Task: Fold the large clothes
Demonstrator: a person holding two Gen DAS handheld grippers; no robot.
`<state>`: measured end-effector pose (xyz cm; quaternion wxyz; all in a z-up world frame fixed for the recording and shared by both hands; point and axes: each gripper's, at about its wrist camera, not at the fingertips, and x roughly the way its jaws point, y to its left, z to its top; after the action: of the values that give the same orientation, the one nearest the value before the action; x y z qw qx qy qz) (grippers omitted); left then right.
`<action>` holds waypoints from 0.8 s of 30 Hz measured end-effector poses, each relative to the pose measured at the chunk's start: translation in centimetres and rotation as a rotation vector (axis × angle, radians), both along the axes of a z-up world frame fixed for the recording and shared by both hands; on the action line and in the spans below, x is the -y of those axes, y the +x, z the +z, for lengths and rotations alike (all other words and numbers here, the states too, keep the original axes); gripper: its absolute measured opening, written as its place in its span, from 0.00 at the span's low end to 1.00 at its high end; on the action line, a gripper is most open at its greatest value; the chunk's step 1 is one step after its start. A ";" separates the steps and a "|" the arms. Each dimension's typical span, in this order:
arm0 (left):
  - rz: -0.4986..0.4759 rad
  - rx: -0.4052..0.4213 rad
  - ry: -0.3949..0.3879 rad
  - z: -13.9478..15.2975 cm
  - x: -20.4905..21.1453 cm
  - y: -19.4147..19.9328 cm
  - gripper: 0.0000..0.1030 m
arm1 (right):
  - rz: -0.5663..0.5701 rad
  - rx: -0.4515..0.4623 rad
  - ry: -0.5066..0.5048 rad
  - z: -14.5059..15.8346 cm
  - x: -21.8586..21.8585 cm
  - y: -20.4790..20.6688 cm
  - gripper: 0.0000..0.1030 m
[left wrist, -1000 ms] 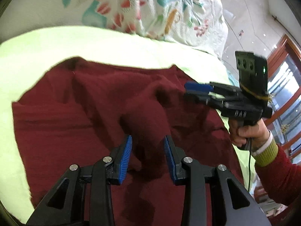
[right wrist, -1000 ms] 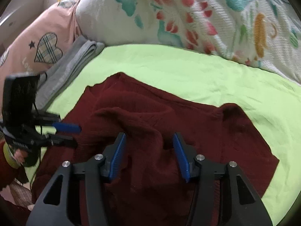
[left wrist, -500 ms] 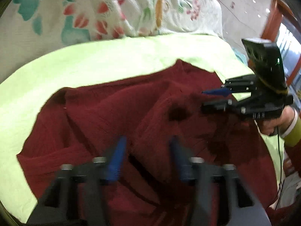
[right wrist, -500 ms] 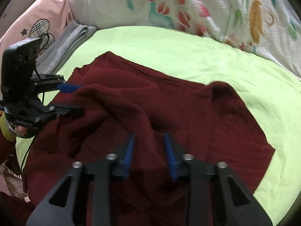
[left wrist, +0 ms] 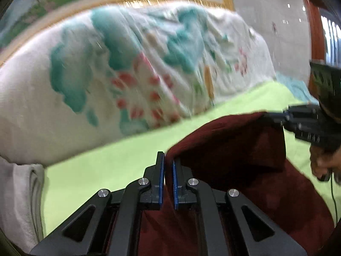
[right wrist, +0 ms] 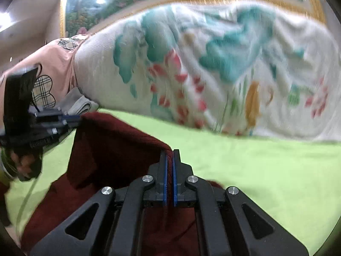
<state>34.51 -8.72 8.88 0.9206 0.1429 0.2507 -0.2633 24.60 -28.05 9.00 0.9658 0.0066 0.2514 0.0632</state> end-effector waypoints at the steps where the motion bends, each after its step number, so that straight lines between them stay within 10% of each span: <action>1: 0.009 0.023 -0.003 -0.2 -0.3 -0.9 0.03 | 0.013 -0.001 -0.014 -0.2 -0.4 -0.4 0.04; 10: 0.015 -0.133 0.051 -9.2 -3.3 -7.0 0.01 | 0.059 -0.180 -0.020 -8.4 -1.2 -5.6 0.04; 16: -0.055 -0.268 -0.080 -8.2 -4.4 -7.2 0.03 | 0.099 -0.216 -0.048 -8.8 -2.1 -6.8 0.04; 18: -0.068 -0.302 -0.119 -7.3 -4.0 -5.7 0.11 | 0.102 -0.224 -0.037 -8.6 -2.3 -6.5 0.04; 20: -0.094 -0.327 -0.118 -6.9 -2.8 -4.3 0.51 | 0.104 -0.222 -0.024 -8.2 -2.1 -6.1 0.04; 24: -0.101 -0.390 -0.047 -8.2 0.4 -0.7 0.58 | 0.107 -0.246 0.002 -8.2 -1.7 -5.3 0.04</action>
<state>33.79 -9.11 0.70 0.8432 0.0800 0.4106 -0.3377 19.26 -26.36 0.78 0.9229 0.0018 0.3679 0.1137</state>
